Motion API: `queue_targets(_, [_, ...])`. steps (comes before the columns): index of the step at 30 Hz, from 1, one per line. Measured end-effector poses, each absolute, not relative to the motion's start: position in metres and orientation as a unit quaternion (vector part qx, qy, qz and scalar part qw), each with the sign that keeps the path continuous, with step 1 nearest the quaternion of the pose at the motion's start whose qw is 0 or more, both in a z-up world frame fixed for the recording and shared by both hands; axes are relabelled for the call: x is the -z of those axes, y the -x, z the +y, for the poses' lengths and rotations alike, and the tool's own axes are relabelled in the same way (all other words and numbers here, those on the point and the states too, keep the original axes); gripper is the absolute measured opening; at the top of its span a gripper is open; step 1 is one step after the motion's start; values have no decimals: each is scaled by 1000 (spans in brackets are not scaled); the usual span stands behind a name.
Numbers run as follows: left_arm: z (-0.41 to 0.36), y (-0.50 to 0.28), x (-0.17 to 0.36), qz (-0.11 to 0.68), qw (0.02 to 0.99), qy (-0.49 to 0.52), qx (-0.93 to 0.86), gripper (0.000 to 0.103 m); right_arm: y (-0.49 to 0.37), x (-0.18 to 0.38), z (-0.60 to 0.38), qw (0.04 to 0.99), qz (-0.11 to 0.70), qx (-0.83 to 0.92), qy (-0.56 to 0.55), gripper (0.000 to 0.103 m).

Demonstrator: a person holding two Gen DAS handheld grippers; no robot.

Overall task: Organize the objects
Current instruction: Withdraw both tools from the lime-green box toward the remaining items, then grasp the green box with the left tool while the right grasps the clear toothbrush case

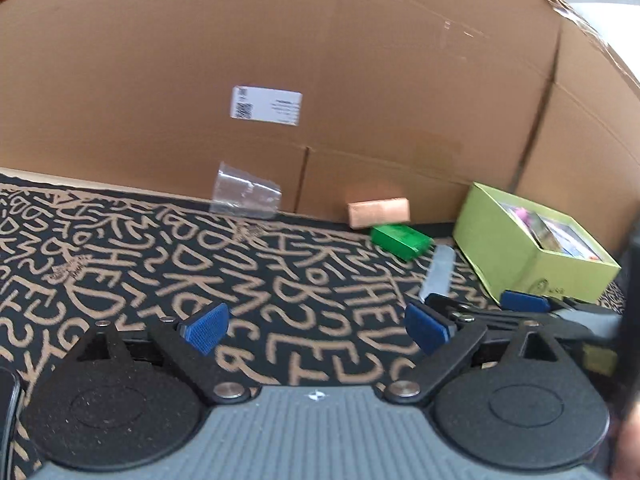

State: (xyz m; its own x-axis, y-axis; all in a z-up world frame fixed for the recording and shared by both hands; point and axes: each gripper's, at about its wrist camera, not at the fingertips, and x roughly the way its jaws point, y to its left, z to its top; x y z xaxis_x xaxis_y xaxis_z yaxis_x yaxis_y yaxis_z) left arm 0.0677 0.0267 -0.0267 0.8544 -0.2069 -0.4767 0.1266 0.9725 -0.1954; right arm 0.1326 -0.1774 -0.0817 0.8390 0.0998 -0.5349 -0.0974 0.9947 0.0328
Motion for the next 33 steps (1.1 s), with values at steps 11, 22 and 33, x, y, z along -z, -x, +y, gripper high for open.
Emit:
queue_targets(11, [14, -107, 26, 256, 958, 49, 118, 98, -161, 98, -195, 946, 324, -4, -22, 28])
queue_targets(22, [-61, -196, 40, 264, 945, 12, 190, 98, -60, 93, -235, 947, 321, -21, -17, 26])
queue_targets(33, [-117, -265, 54, 292, 938, -43, 183, 98, -55, 93, -239, 947, 319, -26, -37, 27])
